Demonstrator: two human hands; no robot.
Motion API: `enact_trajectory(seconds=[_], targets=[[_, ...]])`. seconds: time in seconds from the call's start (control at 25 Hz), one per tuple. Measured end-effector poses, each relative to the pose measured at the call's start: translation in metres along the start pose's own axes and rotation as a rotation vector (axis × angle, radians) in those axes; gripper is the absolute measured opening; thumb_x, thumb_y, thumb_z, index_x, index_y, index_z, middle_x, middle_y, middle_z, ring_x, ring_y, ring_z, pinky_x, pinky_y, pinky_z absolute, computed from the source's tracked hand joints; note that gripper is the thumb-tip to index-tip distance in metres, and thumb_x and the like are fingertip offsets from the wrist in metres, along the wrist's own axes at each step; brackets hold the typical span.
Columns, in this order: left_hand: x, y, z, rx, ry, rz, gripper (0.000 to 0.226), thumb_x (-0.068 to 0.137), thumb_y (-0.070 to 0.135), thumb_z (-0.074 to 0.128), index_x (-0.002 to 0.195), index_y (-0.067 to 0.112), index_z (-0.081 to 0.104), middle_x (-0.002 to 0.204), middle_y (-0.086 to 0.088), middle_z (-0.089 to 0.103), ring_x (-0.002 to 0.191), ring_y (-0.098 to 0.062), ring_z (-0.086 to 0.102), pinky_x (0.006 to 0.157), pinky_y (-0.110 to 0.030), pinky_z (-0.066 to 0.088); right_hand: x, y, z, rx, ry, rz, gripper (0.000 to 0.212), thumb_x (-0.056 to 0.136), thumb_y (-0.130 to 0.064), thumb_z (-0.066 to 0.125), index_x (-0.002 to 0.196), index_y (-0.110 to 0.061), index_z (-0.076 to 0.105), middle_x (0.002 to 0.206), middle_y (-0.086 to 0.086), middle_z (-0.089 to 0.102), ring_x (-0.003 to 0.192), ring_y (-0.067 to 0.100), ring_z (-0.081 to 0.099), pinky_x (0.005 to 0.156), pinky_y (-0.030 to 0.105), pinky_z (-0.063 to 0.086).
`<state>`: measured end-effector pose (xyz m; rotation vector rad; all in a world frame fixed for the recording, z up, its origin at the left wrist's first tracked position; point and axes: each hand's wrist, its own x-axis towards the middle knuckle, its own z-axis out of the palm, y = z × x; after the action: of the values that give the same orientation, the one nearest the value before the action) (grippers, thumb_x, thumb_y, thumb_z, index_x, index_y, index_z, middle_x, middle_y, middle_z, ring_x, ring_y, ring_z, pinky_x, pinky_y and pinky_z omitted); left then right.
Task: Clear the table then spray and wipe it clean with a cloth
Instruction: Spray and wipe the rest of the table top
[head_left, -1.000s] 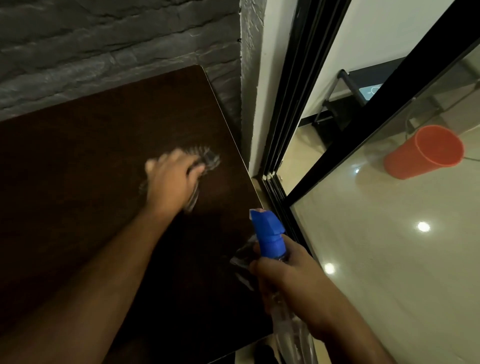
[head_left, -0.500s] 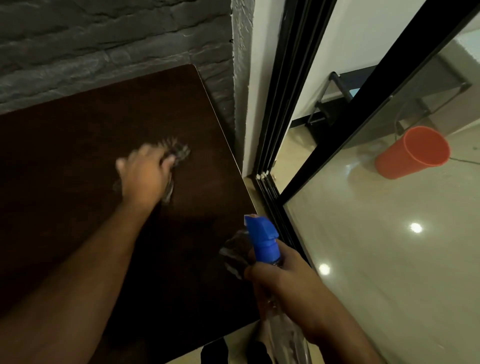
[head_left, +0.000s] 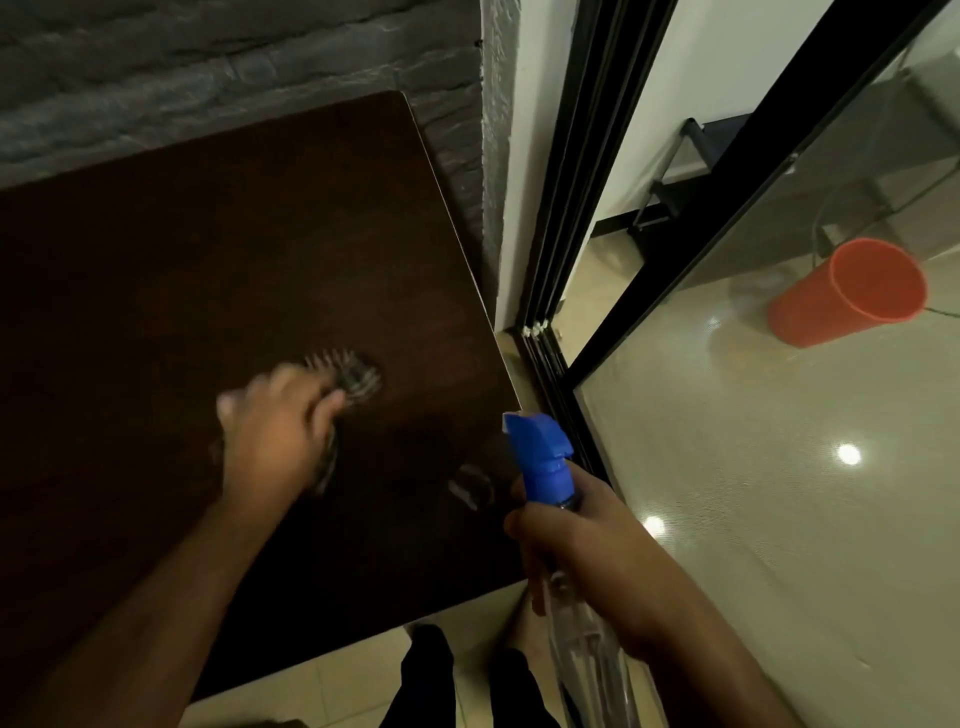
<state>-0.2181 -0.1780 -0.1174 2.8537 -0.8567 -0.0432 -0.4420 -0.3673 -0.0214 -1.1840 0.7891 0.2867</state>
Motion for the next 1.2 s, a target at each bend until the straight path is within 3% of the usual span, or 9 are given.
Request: enact_trajectory(seconds=[0.08,0.2,0.36,0.6,0.72,0.8,0.92,1.04,1.2], targets=[[0.06,0.012,0.006,0.052,0.084,-0.128,0.024,0.092,0.035,0.054,0.105,0.018,0.064,0.104,-0.011,0.061,0.097,-0.035,0.056,0.08,-0.044,0.035,-0.001,0.003,0.001,-0.01,-0.001,0.001,0.022,0.079,-0.019,0.07,0.097,-0.022,0.057,0.058,-0.007,0.058,0.054,0.013,0.055,0.057,0.034,0.05],[0.1,0.071,0.017,-0.026,0.054,-0.041,0.027,0.093,0.041,0.049,0.113,0.026,0.062,0.109,-0.004,0.06,0.1,-0.029,0.055,0.082,-0.041,0.032,-0.003,0.005,0.006,-0.054,-0.001,0.02,0.021,0.084,-0.013,0.067,0.1,-0.022,0.057,0.064,-0.002,0.06,0.056,0.013,0.057,0.057,0.029,0.051],[0.052,0.101,0.027,-0.071,0.058,0.225,0.026,0.093,0.041,0.051,0.115,0.031,0.062,0.102,0.005,0.059,0.093,-0.02,0.054,0.077,-0.036,0.029,-0.013,0.012,0.013,-0.094,-0.02,0.079,0.02,0.083,-0.012,0.068,0.097,-0.021,0.056,0.065,0.001,0.059,0.055,0.015,0.055,0.058,0.033,0.05],[0.04,0.102,0.023,-0.125,-0.015,0.221,0.029,0.094,0.044,0.047,0.116,0.031,0.061,0.106,0.005,0.057,0.096,-0.018,0.052,0.081,-0.036,0.028,-0.035,0.04,0.026,-0.078,0.134,0.163,0.026,0.083,-0.011,0.069,0.103,-0.022,0.055,0.073,0.009,0.06,0.056,0.017,0.056,0.06,0.034,0.05],[-0.038,0.12,0.014,-0.18,-0.2,0.485,0.028,0.092,0.041,0.047,0.114,0.029,0.059,0.106,0.002,0.056,0.095,-0.02,0.052,0.086,-0.039,0.033,-0.046,0.044,0.034,-0.042,0.188,0.165,0.026,0.084,-0.009,0.066,0.104,-0.022,0.055,0.074,0.009,0.058,0.059,0.017,0.056,0.062,0.034,0.052],[-0.094,0.087,0.008,-0.185,-0.263,0.618,0.026,0.088,0.039,0.044,0.11,0.032,0.058,0.102,0.005,0.056,0.09,-0.018,0.053,0.082,-0.036,0.034,-0.055,0.043,0.041,-0.046,0.214,0.155,0.026,0.083,-0.015,0.07,0.104,-0.023,0.055,0.076,0.01,0.059,0.064,0.021,0.058,0.068,0.039,0.053],[-0.072,0.025,0.004,-0.145,-0.088,0.409,0.031,0.089,0.042,0.043,0.106,0.028,0.065,0.096,0.003,0.06,0.084,-0.024,0.057,0.075,-0.039,0.036,-0.059,0.047,0.046,-0.036,0.23,0.176,0.043,0.064,-0.033,0.073,0.104,-0.027,0.056,0.077,0.01,0.063,0.066,0.023,0.06,0.073,0.045,0.056],[0.005,0.054,0.013,-0.063,-0.006,0.245,0.03,0.092,0.042,0.048,0.112,0.027,0.064,0.103,0.0,0.06,0.095,-0.027,0.056,0.081,-0.042,0.034,-0.058,0.054,0.054,-0.006,0.245,0.164,0.033,0.077,-0.024,0.074,0.105,-0.025,0.057,0.069,0.006,0.063,0.061,0.022,0.06,0.068,0.044,0.056],[-0.012,0.137,0.026,-0.074,-0.09,0.401,0.027,0.093,0.041,0.048,0.112,0.027,0.061,0.106,-0.001,0.057,0.096,-0.023,0.054,0.083,-0.04,0.035,-0.06,0.058,0.056,0.008,0.239,0.142,0.026,0.084,-0.01,0.066,0.105,-0.021,0.055,0.059,0.0,0.059,0.054,0.016,0.057,0.059,0.034,0.054]])
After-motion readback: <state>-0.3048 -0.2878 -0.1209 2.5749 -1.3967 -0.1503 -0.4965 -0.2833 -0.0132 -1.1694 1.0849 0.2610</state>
